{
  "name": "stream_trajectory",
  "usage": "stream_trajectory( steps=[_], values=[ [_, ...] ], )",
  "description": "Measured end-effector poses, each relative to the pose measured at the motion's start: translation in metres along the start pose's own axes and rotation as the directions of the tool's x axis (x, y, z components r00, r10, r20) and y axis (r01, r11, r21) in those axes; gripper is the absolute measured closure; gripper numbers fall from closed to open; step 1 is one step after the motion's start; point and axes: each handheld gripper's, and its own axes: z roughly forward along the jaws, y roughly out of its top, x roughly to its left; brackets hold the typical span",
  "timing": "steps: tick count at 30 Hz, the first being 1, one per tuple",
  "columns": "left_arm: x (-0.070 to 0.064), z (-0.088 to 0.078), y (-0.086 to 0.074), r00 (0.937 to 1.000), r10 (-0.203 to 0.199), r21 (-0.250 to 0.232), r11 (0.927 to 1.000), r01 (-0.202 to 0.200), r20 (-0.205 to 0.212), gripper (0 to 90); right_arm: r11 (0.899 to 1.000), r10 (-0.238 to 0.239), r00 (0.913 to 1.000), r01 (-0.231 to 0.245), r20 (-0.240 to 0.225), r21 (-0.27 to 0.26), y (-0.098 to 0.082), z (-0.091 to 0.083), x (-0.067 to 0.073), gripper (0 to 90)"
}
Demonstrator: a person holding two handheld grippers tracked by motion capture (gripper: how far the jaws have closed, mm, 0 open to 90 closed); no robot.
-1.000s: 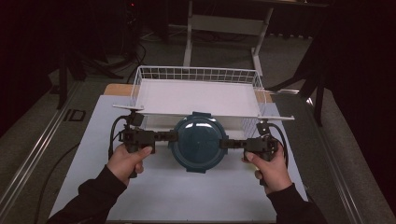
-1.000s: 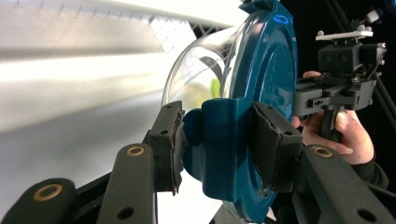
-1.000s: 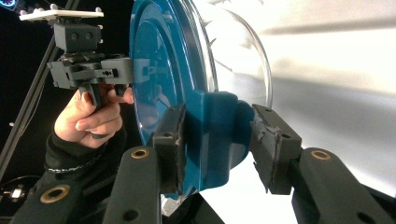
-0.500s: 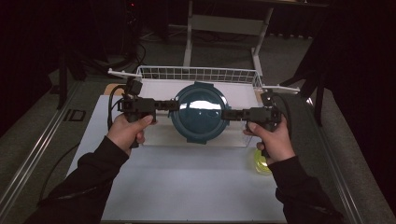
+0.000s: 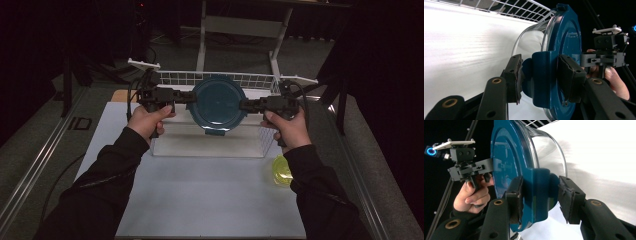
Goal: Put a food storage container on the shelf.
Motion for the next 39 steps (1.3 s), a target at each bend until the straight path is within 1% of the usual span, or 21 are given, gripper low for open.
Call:
stream_trajectory(
  steps=[6,9,10,12,14,16,19,20,21,24,25,26,28,29,31,32,34,36,37,38,39],
  values=[
    [0.007,0.006,0.005,0.9997,-0.019,-0.013,0.9997,0.02,0.014,56.8,0.999,0.048,0.9988,-0.048,-0.012,0.012,0.011,0.004,-0.009,57.0],
    [0.012,0.007,0.008,0.9993,-0.026,-0.001,0.9997,0.026,0.028,56.0,0.998,0.066,0.9978,-0.066,-0.009,0.02,0.016,0.005,-0.01,56.7],
    [0.017,0.009,0.009,0.9985,-0.038,0.002,0.9993,0.038,0.04,55.7,0.996,0.082,0.9966,-0.082,-0.005,0.036,0.02,0.008,-0.012,56.1],
    [0.021,0.012,0.009,0.9974,-0.056,-0.006,0.9984,0.056,0.044,55.0,0.995,0.09,0.9959,-0.09,0.002,0.04,0.023,0.009,-0.013,55.0],
    [0.026,0.014,0.009,0.9966,-0.071,-0.008,0.9974,0.071,0.042,53.7,0.993,0.099,0.995,-0.1,0.007,0.059,0.025,0.012,-0.015,53.4],
    [0.029,0.017,0.009,0.9956,-0.086,-0.01,0.9962,0.086,0.037,52.3,0.99,0.125,0.9922,-0.125,0.005,0.057,0.026,0.014,-0.019,51.8],
    [0.028,0.017,0.009,0.9984,-0.05,-0.02,0.9985,0.05,0.025,51.7,0.99,0.134,0.991,-0.133,-0.007,0.042,0.027,0.016,-0.023,51.3],
    [0.028,0.017,0.009,0.9984,-0.05,-0.02,0.9985,0.05,0.025,51.5,0.99,0.132,0.9913,-0.131,-0.006,0.041,0.027,0.016,-0.023,50.9],
    [0.025,0.015,0.009,0.9996,-0.026,-0.025,0.9993,0.027,0.008,50.9,0.992,0.119,0.9929,-0.119,0.002,0.038,0.027,0.016,-0.022,50.4],
    [0.022,0.009,0.007,0.9999,0.008,-0.046,0.9989,-0.009,-0.012,49.5,0.995,0.089,0.9954,-0.09,0.035,0.039,0.027,0.014,-0.017,47.4],
    [0.021,0.006,0.006,0.9998,0.011,-0.062,0.998,-0.012,-0.018,49.5,0.998,0.06,0.9962,-0.062,0.063,0.029,0.026,0.013,-0.014,45.9],
    [0.021,0.003,0.004,0.9997,0.016,-0.071,0.9974,-0.017,-0.018,49.4,0.998,0.051,0.9965,-0.052,0.067,0.024,0.026,0.011,-0.012,45.9],
    [0.019,-0.001,0.001,0.9992,0.034,-0.07,0.9969,-0.035,-0.02,49.4,1.0,0.017,0.9931,-0.019,0.116,0.021,0.025,0.008,-0.008,44.0],
    [0.018,-0.004,-0.002,0.9982,0.051,-0.07,0.9961,-0.053,-0.029,49.5,1.0,0.004,0.9926,-0.006,0.121,0.012,0.024,0.006,-0.006,44.8],
    [0.016,-0.009,-0.008,0.9975,0.069,-0.07,0.9951,-0.07,-0.016,49.5,1.0,-0.023,0.9895,0.023,0.143,0.007,0.021,0.002,-0.002,44.7],
    [0.015,-0.012,-0.012,0.9961,0.085,-0.073,0.9936,-0.086,-0.027,49.5,1.0,-0.031,0.9899,0.031,0.138,0.001,0.018,-0.001,0.001,44.8],
    [0.013,-0.017,-0.019,0.9948,0.101,-0.078,0.9917,-0.102,-0.011,49.5,0.997,-0.079,0.9812,0.08,0.176,0.002,0.014,-0.004,0.008,44.8],
    [0.011,-0.019,-0.023,0.9935,0.112,-0.082,0.9901,-0.114,-0.021,49.4,0.994,-0.109,0.9776,0.112,0.18,-0.005,0.008,-0.008,0.014,45.2],
    [0.008,-0.024,-0.031,0.9897,0.142,-0.089,0.9858,-0.143,-0.018,49.4,0.992,-0.122,0.974,0.125,0.191,-0.003,0.005,-0.009,0.017,45.2],
    [0.006,-0.027,-0.036,0.9873,0.157,-0.094,0.9828,-0.159,-0.025,49.1,0.991,-0.131,0.9739,0.133,0.186,-0.002,0.001,-0.01,0.02,45.1],
    [0.004,-0.03,-0.04,0.9837,0.179,-0.103,0.9784,-0.18,-0.018,48.1,0.989,-0.144,0.969,0.147,0.201,0.002,-0.002,-0.011,0.023,45.1]
  ],
)
